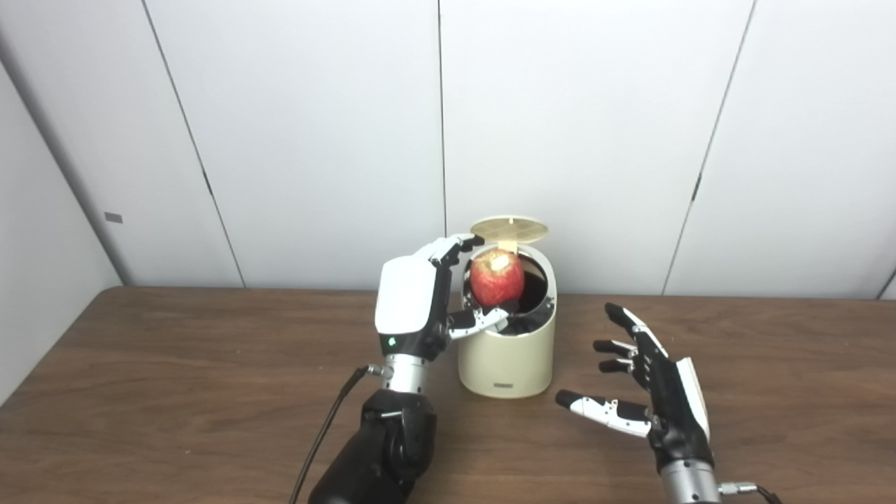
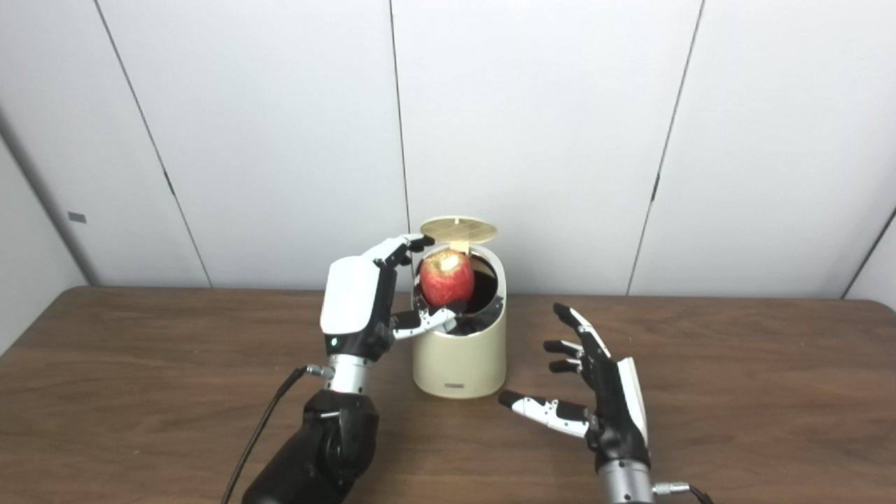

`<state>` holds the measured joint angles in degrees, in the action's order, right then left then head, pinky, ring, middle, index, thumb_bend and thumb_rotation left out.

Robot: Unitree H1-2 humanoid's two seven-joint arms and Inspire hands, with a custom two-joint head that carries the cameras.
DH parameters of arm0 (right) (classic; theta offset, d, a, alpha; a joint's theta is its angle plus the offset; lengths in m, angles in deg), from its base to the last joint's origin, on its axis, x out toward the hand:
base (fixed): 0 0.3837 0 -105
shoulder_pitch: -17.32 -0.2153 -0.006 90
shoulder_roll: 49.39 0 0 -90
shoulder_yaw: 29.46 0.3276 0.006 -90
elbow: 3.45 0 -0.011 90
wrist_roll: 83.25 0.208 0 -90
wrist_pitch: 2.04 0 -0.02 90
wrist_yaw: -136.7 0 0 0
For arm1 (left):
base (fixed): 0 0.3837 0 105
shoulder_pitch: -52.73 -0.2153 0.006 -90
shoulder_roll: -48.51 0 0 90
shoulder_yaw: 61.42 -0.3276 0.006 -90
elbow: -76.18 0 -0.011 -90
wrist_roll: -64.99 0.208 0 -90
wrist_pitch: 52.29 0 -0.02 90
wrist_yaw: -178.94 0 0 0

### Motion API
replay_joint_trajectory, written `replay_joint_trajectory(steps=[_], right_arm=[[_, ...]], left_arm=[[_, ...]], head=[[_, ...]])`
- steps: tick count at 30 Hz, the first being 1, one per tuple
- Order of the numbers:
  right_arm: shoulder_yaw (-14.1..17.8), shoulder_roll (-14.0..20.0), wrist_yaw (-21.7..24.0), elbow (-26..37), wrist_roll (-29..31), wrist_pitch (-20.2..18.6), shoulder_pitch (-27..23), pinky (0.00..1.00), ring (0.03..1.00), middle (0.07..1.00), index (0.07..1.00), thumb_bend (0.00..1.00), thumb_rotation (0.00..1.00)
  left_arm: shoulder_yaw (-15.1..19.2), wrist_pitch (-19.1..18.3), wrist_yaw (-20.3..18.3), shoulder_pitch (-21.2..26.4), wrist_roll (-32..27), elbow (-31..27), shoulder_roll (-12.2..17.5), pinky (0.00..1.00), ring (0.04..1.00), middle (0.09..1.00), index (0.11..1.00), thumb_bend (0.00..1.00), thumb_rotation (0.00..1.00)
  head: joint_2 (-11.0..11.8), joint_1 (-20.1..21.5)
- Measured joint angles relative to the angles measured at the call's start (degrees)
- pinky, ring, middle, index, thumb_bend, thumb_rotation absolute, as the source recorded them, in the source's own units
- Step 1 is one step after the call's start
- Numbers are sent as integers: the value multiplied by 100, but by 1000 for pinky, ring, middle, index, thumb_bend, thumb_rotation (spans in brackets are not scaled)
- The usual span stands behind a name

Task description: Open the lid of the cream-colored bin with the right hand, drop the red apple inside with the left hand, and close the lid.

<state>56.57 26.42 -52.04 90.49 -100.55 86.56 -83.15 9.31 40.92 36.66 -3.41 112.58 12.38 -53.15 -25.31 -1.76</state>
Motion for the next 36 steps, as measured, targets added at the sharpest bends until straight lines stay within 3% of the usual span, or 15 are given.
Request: replay_joint_trajectory(steps=[24,31,36], right_arm=[[-37,-1,2,-8,-2,1,-51,617,716,883,829,780,99],[-36,7,6,-14,-2,1,-59,620,720,885,829,787,107],[-29,29,14,-34,0,1,-59,622,722,886,832,791,114]], left_arm=[[17,43,-201,-122,-57,-197,63,483,613,696,720,913,279],[157,193,-225,-301,-166,-398,80,524,639,701,700,880,211],[455,558,-241,-479,-683,-543,62,513,636,680,688,824,142]], head=[[0,-17],[44,-79],[53,-114]])
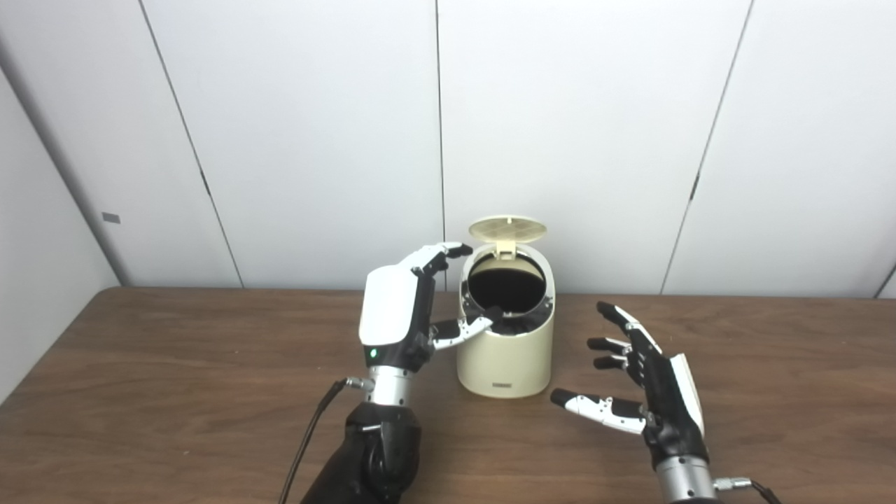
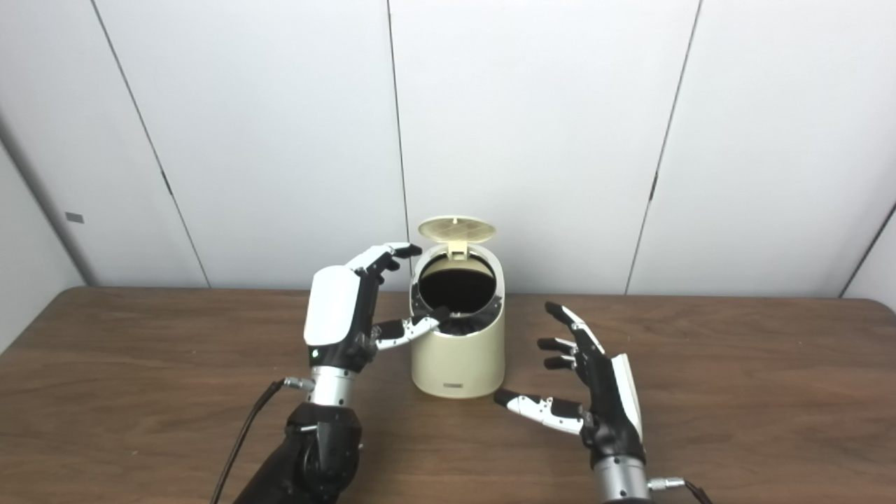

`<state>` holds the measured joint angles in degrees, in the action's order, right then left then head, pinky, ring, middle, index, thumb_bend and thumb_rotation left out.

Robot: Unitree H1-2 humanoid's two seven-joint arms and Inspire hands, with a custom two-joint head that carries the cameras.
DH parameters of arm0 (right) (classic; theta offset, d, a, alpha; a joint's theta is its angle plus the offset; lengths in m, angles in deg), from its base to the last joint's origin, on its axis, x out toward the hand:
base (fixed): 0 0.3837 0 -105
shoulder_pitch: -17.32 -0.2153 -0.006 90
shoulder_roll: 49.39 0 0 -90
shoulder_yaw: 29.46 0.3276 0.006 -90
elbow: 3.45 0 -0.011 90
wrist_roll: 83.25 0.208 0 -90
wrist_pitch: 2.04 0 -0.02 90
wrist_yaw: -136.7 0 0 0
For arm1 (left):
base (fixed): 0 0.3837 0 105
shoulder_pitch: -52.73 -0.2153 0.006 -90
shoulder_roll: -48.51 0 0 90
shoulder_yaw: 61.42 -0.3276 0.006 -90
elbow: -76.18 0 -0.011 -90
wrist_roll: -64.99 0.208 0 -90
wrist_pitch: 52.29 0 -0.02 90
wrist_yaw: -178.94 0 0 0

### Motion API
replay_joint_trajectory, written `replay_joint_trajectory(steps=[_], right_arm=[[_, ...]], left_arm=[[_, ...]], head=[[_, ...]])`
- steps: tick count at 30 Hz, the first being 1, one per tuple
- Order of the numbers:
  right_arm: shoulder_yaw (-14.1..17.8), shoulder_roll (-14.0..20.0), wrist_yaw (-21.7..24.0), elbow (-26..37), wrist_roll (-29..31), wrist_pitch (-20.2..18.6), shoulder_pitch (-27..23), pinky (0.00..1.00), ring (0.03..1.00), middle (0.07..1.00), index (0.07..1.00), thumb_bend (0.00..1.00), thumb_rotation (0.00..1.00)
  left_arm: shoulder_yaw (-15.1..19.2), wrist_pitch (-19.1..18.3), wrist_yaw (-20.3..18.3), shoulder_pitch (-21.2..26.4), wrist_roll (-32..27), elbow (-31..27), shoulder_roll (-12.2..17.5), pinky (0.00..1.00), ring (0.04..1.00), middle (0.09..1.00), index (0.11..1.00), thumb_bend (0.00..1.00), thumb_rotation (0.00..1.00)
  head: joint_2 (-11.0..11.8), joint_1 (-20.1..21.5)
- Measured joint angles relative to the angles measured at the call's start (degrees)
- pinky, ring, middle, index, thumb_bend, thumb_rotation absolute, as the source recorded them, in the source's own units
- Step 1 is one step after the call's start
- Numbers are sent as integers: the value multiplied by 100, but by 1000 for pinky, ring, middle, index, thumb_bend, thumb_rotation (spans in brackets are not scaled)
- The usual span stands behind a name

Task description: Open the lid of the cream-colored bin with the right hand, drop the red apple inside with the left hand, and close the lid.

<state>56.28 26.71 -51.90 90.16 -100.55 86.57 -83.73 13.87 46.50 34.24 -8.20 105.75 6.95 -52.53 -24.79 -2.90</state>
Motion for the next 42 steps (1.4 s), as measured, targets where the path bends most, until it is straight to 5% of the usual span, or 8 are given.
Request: replay_joint_trajectory(steps=[8,17,21,28,37,42], right_arm=[[11,99,59,-107,26,4,0,616,732,889,836,784,113],[16,153,126,-112,61,4,1,629,736,886,842,775,114],[27,192,171,-121,101,6,4,624,736,885,845,763,164],[115,338,185,-297,173,364,0,626,729,876,837,730,250],[111,601,344,-413,168,592,-418,645,768,861,851,619,561],[51,878,450,-369,-136,617,-1102,702,801,856,839,632,616]], left_arm=[[460,563,197,-176,-421,-68,-24,497,618,675,684,749,49],[796,815,162,-312,-686,-161,14,466,599,667,668,757,53],[906,847,-479,-598,-1433,-586,23,490,629,701,693,714,11],[942,815,-2373,-1180,-3377,-1344,386,558,660,721,722,729,93],[1173,412,-3083,-1558,-3752,-1708,389,544,629,694,712,784,112],[1209,386,-3250,-1672,-3738,-1525,390,562,624,686,698,772,76]], head=[[0,-53],[9,-79],[35,-114],[70,-150],[202,-18],[263,96]])
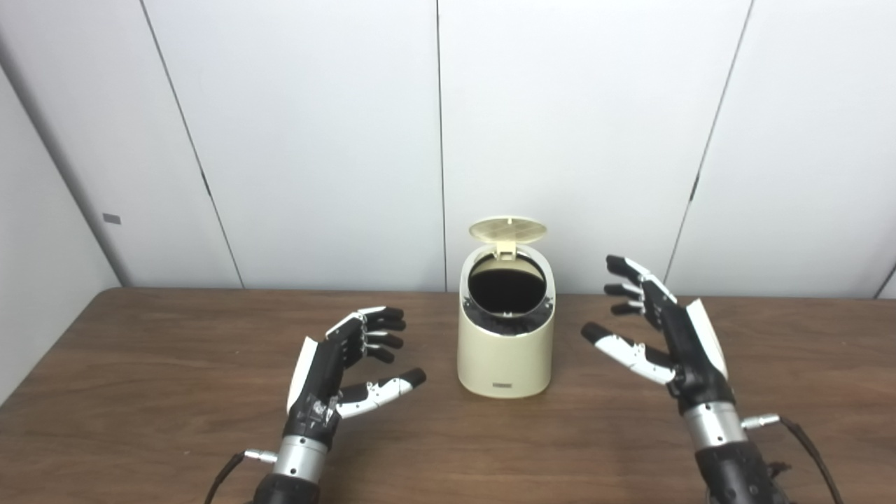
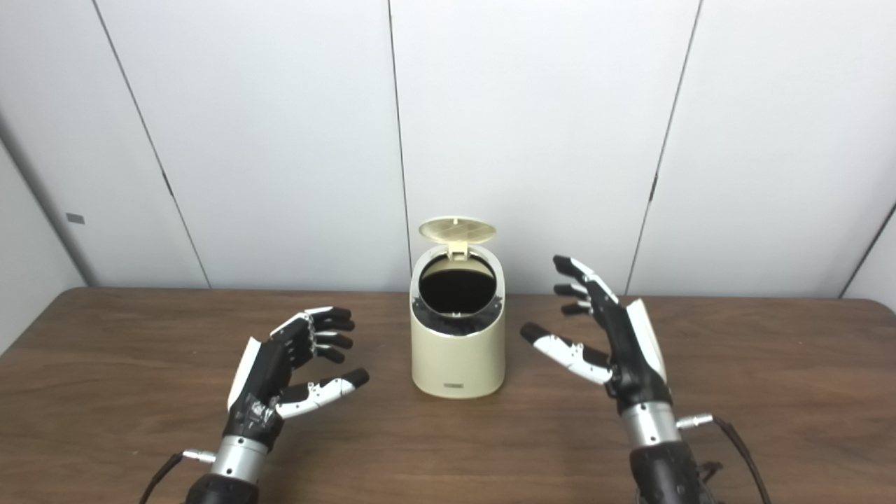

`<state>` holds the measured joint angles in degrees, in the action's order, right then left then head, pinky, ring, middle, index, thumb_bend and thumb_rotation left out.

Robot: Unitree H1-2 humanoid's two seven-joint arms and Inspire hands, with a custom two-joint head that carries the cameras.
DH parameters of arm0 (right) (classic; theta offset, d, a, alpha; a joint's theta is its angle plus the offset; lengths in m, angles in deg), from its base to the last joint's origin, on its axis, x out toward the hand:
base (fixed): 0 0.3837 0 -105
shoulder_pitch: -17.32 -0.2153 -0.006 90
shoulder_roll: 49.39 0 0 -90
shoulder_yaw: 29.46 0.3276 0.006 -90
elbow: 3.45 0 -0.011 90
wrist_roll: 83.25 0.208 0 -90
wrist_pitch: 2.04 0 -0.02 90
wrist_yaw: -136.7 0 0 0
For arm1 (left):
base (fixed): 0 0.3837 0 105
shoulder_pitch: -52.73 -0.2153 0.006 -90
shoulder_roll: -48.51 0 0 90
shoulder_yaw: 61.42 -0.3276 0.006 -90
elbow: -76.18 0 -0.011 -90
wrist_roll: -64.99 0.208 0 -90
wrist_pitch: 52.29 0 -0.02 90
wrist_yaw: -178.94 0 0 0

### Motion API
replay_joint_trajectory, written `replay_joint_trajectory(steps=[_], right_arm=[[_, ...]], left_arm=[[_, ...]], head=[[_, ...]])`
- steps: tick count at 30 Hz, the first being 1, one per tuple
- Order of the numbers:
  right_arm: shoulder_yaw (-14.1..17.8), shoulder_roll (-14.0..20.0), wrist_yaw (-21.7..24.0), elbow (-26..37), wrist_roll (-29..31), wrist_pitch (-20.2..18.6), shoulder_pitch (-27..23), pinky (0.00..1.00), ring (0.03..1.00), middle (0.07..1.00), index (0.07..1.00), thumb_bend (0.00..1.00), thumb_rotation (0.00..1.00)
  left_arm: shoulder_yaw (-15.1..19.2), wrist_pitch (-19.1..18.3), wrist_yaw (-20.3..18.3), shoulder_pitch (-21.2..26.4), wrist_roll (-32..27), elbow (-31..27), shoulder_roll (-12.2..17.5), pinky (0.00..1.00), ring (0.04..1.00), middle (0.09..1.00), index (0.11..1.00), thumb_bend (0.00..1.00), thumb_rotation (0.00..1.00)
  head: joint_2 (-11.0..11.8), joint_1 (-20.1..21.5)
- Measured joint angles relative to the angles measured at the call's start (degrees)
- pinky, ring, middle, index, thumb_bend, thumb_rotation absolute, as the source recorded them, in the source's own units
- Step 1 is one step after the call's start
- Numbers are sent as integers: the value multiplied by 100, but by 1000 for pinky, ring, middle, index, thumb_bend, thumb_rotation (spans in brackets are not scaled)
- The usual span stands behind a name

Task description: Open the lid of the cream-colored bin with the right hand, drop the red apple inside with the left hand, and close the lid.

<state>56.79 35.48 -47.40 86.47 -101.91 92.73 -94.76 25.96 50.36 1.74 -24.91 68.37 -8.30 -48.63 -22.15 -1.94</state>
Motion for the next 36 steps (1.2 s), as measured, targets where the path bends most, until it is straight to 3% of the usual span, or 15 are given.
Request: replay_joint_trajectory(steps=[9,12,16,26,36], right_arm=[[-440,442,729,227,-868,-570,-916,694,833,860,844,629,649],[-573,625,989,200,-1136,-763,-1147,716,855,862,854,655,717],[-755,724,1262,200,-1574,-1115,-1421,940,955,867,850,655,764],[-1208,802,1497,-117,-2235,-1061,-1929,997,979,825,804,704,759],[-1519,922,1347,-70,-2965,-653,-1946,1000,950,774,779,706,759]], left_arm=[[58,6,-90,-27,76,120,-67,568,630,690,699,764,63],[90,5,-90,-33,99,202,-80,579,634,692,700,764,67],[148,3,-112,-49,71,225,-130,570,634,693,702,759,78],[193,3,-135,-45,66,288,-171,570,631,694,711,784,131],[193,-46,-198,-44,56,287,-214,575,631,682,710,779,116]], head=[[44,44],[35,27],[44,27],[53,-8],[9,-88]])
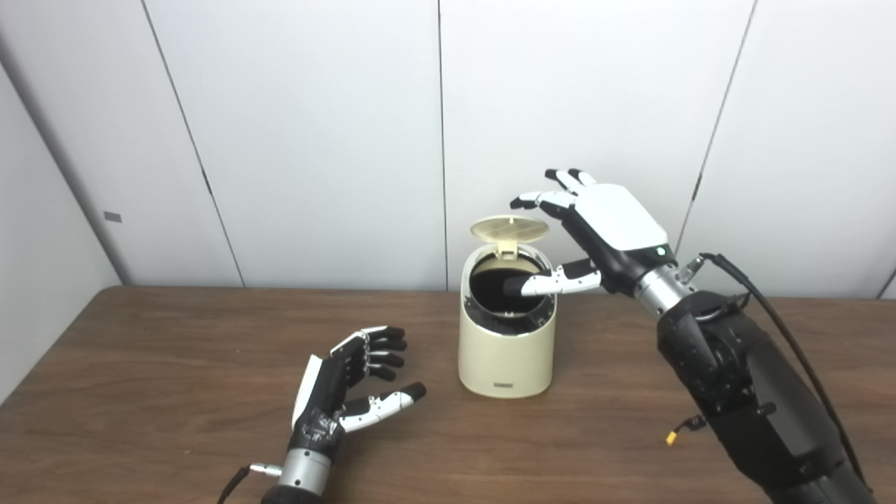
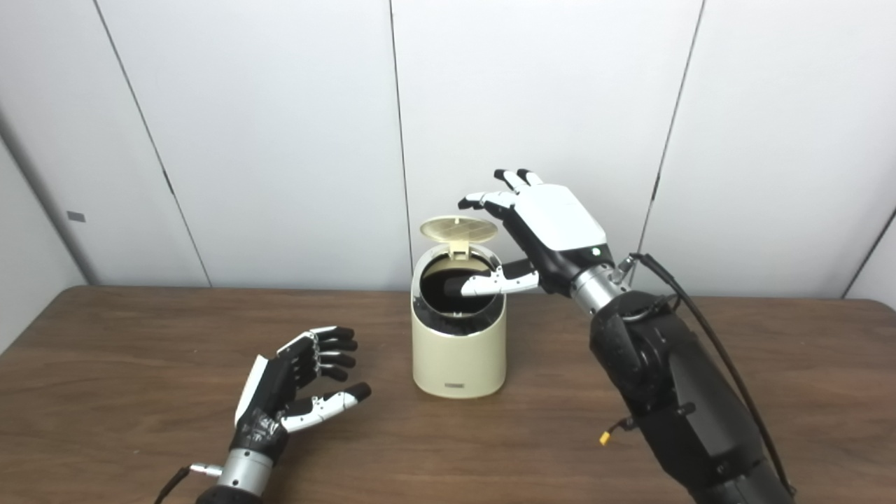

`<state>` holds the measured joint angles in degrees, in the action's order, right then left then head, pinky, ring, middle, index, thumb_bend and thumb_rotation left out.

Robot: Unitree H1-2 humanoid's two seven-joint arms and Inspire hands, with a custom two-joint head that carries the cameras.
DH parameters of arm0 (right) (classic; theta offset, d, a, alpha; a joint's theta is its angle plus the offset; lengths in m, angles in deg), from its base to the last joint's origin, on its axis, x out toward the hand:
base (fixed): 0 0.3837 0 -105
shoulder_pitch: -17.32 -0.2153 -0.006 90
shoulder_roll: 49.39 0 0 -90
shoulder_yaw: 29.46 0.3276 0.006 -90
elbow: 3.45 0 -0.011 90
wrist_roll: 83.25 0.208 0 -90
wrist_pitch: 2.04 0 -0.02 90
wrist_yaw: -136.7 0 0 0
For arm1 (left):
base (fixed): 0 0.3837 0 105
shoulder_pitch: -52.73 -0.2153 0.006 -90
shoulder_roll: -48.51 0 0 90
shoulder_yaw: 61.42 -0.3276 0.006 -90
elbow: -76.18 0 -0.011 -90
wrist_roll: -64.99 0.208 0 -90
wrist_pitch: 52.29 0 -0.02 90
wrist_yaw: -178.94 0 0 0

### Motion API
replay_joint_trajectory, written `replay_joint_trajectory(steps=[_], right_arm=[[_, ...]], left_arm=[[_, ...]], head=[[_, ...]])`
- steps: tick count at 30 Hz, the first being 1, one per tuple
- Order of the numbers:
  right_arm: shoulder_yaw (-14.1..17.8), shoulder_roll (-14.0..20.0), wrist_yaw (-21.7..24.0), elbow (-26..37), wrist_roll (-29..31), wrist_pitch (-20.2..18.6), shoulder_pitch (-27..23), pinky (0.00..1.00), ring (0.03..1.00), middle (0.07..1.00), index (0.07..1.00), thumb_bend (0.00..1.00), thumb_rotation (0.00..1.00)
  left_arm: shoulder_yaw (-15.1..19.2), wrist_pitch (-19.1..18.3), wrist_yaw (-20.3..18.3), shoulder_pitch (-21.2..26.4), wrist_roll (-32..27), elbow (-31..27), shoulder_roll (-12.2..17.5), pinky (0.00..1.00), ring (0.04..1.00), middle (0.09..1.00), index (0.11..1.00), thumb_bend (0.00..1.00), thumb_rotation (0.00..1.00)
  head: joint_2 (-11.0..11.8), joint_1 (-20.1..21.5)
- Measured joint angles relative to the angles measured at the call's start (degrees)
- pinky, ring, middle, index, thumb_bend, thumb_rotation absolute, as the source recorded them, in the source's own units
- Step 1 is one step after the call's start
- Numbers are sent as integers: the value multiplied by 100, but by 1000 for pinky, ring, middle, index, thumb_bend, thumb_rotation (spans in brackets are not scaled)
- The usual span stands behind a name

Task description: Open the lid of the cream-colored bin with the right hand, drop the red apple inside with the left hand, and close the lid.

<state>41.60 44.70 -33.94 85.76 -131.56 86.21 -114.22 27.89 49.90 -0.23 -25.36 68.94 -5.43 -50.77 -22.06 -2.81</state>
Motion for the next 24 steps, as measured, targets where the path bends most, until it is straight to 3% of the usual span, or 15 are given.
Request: replay_joint_trajectory(steps=[5,11,24], right_arm=[[-53,-2,-170,66,-288,228,91,1000,914,742,748,689,709],[-58,-5,-311,66,-441,471,260,1000,905,735,746,708,805],[-57,-16,-193,345,-460,573,355,1000,917,737,757,683,697]], left_arm=[[2,-22,-3,0,33,-1,-15,578,630,680,712,778,126],[3,-63,-3,-1,59,-4,-23,573,624,676,716,783,146],[33,-184,2,-2,60,-26,-57,577,633,684,720,778,130]], head=[[-26,-9],[-62,-35],[-158,-79]])
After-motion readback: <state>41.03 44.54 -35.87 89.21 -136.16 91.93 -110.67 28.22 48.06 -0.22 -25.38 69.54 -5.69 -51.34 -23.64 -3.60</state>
